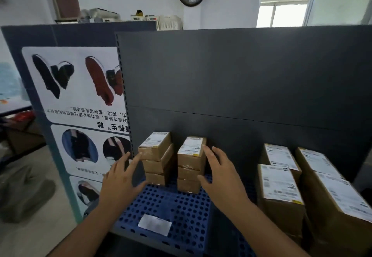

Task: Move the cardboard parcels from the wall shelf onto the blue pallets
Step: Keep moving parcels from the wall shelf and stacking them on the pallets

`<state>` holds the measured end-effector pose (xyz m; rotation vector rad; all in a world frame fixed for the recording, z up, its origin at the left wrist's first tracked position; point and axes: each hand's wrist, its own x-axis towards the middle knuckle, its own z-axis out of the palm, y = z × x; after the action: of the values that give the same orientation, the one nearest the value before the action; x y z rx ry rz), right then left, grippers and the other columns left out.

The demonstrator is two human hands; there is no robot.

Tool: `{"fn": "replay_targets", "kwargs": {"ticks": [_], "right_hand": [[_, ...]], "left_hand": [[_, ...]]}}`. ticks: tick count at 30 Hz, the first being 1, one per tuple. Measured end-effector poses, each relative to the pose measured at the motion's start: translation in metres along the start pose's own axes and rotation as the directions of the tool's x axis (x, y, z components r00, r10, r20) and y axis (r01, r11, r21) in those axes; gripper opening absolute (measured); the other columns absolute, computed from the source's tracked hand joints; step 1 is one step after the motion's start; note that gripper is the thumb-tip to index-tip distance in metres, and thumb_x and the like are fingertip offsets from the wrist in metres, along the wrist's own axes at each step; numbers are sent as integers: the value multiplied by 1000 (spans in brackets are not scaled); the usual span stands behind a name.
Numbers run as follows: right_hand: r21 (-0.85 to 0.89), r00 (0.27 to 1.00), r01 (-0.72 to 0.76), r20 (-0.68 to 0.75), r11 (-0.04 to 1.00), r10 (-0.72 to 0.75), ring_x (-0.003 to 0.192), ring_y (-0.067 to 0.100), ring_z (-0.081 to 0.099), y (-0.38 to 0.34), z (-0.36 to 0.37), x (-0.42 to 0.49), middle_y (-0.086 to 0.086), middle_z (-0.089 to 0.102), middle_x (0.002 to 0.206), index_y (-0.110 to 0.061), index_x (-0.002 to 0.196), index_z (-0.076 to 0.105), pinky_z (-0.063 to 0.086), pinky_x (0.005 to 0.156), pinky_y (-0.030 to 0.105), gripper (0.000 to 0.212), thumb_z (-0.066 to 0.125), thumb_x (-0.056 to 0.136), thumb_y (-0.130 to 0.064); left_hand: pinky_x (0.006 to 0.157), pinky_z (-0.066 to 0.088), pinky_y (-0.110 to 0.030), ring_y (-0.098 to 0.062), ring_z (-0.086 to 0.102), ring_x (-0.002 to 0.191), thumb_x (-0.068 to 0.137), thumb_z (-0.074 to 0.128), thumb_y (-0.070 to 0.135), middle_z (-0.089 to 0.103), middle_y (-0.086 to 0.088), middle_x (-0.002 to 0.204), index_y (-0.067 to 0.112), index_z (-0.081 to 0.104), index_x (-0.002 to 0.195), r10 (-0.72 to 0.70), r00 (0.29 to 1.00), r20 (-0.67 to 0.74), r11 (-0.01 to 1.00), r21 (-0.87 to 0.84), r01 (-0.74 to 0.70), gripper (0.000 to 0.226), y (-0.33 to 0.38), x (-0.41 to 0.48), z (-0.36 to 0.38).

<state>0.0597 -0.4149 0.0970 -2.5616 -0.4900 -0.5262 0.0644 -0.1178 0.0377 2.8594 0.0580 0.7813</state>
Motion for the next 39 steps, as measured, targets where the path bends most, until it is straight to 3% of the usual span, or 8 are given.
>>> {"fn": "replay_targets", "kwargs": {"ticks": [5, 9, 13, 17, 20, 25, 28, 39], "right_hand": [[11, 984, -176, 39, 984, 175, 121, 13, 48, 10, 60, 17, -6, 9, 157, -52, 146, -4, 51, 85, 22, 86, 61, 91, -40], [44, 967, -254, 44, 966, 252, 93, 13, 60, 22, 92, 20, -3, 15, 155, -62, 134, -18, 39, 59, 11, 97, 64, 89, -36], [154, 965, -259, -1, 954, 262, 106, 11, 56, 24, 95, 13, -5, 19, 154, -65, 135, -18, 49, 74, 17, 106, 70, 87, -28], [278, 968, -242, -1, 930, 252, 119, 4, 49, 26, 96, 7, -16, 26, 147, -64, 139, -10, 53, 92, 29, 111, 74, 83, -16], [237, 915, -389, -10, 890, 403, 111, 1, 49, 33, 147, 38, -22, 27, 137, -67, 136, -12, 53, 88, 25, 111, 72, 85, -14], [186, 943, -316, -45, 930, 329, 109, -2, 49, 24, 149, 37, -24, 23, 139, -72, 131, -15, 52, 85, 19, 111, 68, 88, -13], [212, 945, -308, -48, 927, 324, 97, -6, 53, 19, 153, 40, -27, 23, 137, -73, 130, -15, 51, 79, 14, 110, 69, 88, -14], [225, 948, -298, -44, 928, 315, 102, -1, 57, 22, 148, 38, -28, 23, 137, -69, 134, -12, 55, 81, 21, 109, 69, 87, -15]], "left_hand": [[81, 57, -49, -37, 58, 115, 66, 81, 54, 41, -12, 147, 37, 17, 154, 5, 995, 103, 990, -139, 10, 110, -50, 24, 38], [79, 58, -45, -34, 57, 119, 68, 83, 50, 27, -6, 156, 51, -9, 150, 53, 991, 125, 948, -319, -11, 123, -67, 36, 65], [88, 55, -46, -34, 52, 127, 67, 84, 48, 15, -3, 161, 55, -20, 144, 75, 993, 93, 918, -396, -33, 131, -62, 37, 73], [85, 55, -45, -36, 60, 114, 69, 85, 39, 17, -6, 161, 57, -25, 142, 87, 996, 37, 906, -418, -64, 133, -42, 33, 78], [86, 54, -43, -37, 62, 112, 70, 87, 27, 23, -8, 160, 58, -22, 142, 194, 979, 63, 830, -543, -130, 134, -63, 77, 137], [81, 53, -30, -30, 67, 105, 70, 87, 22, 26, 4, 151, 54, -19, 146, 263, 963, 56, 780, -600, -178, 135, -48, 71, 141], [86, 45, -23, -26, 64, 111, 74, 84, 25, 32, -3, 155, 63, -29, 135, 245, 967, 77, 782, -606, -150, 134, -41, 71, 142], [89, 52, -33, -25, 62, 117, 71, 83, 42, 41, -7, 152, 59, -29, 138, 224, 968, 117, 805, -582, -116, 131, -43, 68, 128]]}}
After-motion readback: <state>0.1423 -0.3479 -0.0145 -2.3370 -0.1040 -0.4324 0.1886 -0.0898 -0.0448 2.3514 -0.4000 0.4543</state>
